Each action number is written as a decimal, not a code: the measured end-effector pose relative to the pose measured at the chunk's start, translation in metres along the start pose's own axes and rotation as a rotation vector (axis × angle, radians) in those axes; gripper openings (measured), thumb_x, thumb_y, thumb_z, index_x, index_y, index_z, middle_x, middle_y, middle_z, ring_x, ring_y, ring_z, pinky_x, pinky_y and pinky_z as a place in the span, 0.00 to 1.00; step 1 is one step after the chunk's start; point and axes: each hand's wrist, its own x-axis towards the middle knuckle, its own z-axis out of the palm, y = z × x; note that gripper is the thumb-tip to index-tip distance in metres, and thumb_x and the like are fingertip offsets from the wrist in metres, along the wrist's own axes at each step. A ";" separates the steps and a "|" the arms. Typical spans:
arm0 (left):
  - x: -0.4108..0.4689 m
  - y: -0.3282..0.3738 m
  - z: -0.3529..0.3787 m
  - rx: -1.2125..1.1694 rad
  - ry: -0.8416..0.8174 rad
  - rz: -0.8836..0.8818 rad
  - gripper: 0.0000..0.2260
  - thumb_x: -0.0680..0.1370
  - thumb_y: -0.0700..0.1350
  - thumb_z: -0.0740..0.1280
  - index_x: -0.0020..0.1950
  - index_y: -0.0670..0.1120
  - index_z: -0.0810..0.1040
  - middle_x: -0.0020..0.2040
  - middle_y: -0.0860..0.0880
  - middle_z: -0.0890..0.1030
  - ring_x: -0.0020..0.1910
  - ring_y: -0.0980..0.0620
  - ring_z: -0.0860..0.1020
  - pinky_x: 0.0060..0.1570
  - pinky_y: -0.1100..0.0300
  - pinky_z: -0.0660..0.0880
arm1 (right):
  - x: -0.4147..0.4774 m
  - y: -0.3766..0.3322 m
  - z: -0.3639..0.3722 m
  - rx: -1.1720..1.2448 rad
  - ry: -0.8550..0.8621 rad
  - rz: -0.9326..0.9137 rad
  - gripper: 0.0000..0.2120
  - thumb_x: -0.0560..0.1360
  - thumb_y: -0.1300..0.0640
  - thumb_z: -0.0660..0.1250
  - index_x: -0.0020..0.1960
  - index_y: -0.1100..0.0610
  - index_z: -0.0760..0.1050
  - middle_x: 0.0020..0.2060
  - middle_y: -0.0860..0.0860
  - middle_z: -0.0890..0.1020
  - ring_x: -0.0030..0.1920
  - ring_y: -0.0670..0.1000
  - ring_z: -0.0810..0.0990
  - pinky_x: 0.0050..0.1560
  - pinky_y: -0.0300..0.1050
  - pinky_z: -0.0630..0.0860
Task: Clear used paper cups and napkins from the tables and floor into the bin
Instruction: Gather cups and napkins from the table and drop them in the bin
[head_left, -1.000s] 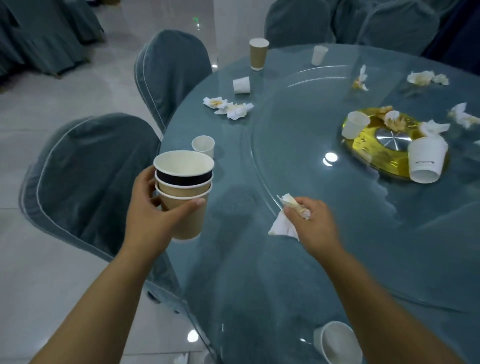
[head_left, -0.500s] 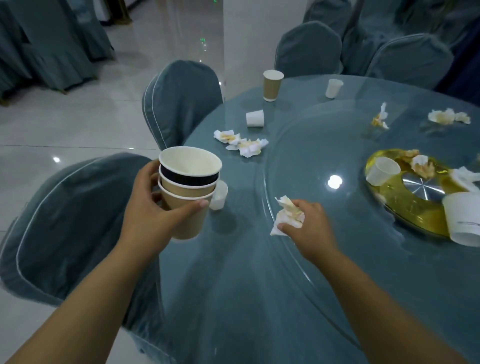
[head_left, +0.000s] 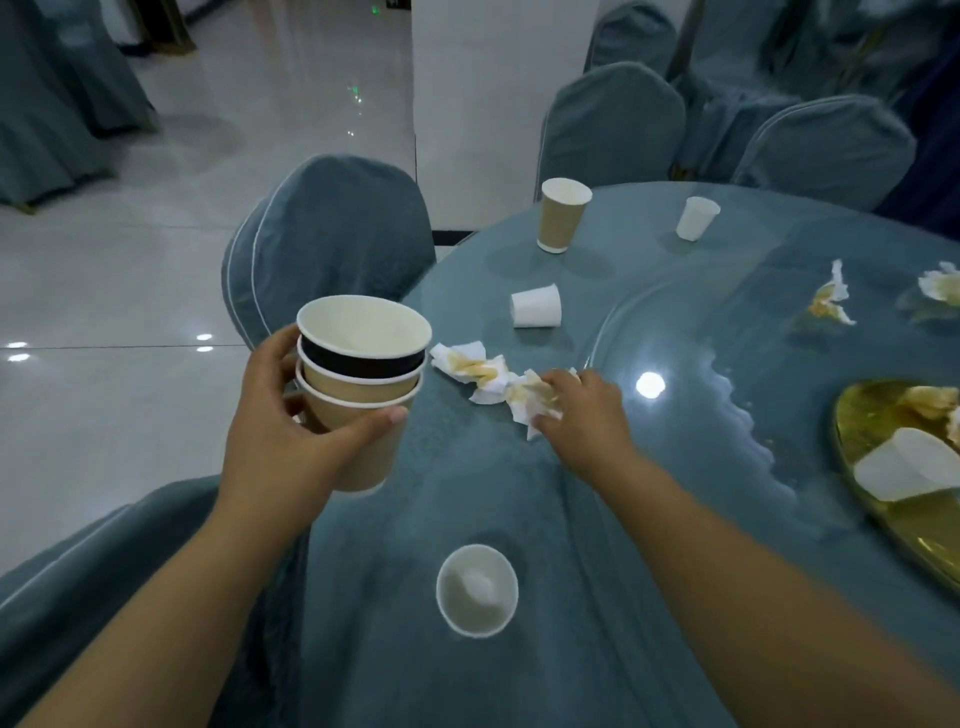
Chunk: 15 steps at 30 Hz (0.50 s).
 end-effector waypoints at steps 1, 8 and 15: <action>0.009 -0.007 0.002 -0.004 -0.003 -0.001 0.38 0.60 0.46 0.80 0.63 0.62 0.64 0.55 0.68 0.72 0.54 0.58 0.75 0.48 0.63 0.73 | 0.015 -0.001 0.005 -0.076 -0.026 0.011 0.23 0.75 0.52 0.66 0.68 0.49 0.68 0.65 0.55 0.69 0.63 0.60 0.66 0.62 0.47 0.63; 0.050 -0.038 0.020 -0.020 -0.060 0.001 0.36 0.61 0.45 0.80 0.60 0.64 0.65 0.53 0.68 0.73 0.50 0.71 0.74 0.47 0.66 0.73 | 0.055 0.001 0.028 -0.145 -0.304 0.023 0.19 0.74 0.53 0.66 0.62 0.56 0.66 0.61 0.56 0.72 0.59 0.58 0.71 0.52 0.47 0.69; 0.065 -0.047 0.027 -0.014 -0.088 0.007 0.37 0.61 0.44 0.80 0.62 0.62 0.66 0.54 0.67 0.74 0.49 0.74 0.74 0.47 0.68 0.72 | 0.062 -0.013 0.013 -0.332 -0.315 -0.097 0.42 0.73 0.50 0.65 0.74 0.42 0.39 0.67 0.56 0.68 0.53 0.59 0.78 0.46 0.49 0.74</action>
